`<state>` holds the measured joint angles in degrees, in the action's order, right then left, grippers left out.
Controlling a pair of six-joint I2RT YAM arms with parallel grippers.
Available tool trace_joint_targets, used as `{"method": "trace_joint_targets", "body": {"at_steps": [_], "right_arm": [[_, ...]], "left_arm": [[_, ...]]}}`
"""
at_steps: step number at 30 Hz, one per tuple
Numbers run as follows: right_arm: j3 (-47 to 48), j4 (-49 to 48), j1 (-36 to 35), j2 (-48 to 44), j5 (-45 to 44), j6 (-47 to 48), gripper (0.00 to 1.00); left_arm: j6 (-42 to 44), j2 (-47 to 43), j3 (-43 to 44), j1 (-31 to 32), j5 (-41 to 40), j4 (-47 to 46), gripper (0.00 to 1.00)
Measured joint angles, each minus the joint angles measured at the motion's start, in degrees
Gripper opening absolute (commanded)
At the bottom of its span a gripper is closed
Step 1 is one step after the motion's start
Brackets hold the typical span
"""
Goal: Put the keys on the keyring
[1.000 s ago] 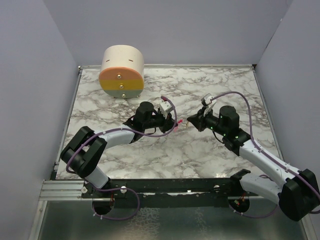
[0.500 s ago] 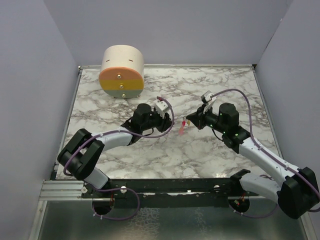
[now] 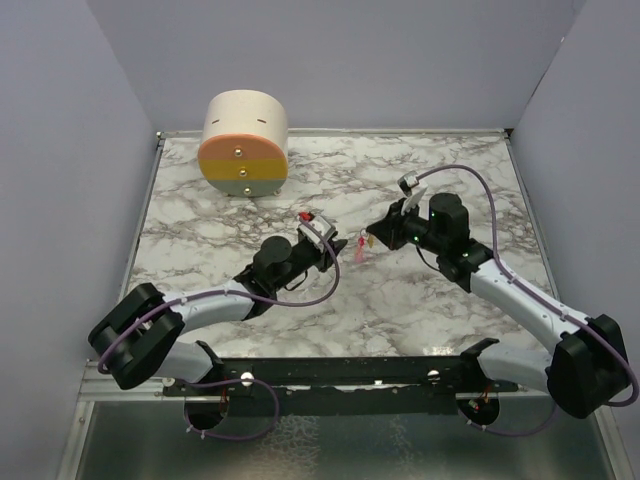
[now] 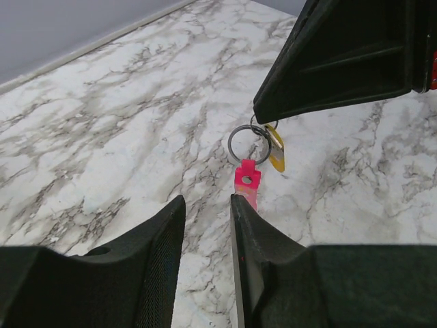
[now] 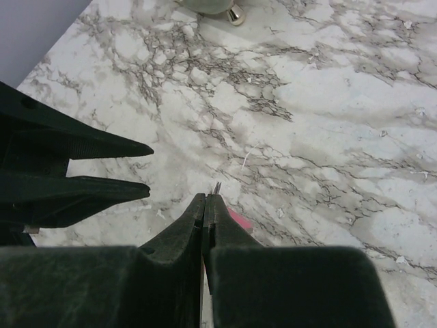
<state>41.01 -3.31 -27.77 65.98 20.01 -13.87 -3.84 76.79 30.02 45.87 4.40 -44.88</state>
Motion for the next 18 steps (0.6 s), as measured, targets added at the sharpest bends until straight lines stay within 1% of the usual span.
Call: {"method": "trace_joint_targets", "body": {"at_steps": [4,6,10,18], "right_arm": [[2.1,0.74,0.02,1.4,-0.02,-2.36,0.01],[3.1,1.31,0.0,1.88,-0.02,-3.52,0.01],[4.9,3.13,0.0,2.56,-0.31,-5.44,0.01],[8.7,6.56,0.02,4.59,-1.77,-8.59,0.01]], "left_arm": [[1.62,0.63,-2.05,1.16,-4.94,-5.49,0.38],[2.6,1.66,-3.15,1.53,-6.95,-9.51,0.41],[5.09,5.42,-5.38,1.99,-10.03,-18.05,0.42],[9.25,10.62,-4.13,2.27,-10.73,-24.24,0.44]]}}
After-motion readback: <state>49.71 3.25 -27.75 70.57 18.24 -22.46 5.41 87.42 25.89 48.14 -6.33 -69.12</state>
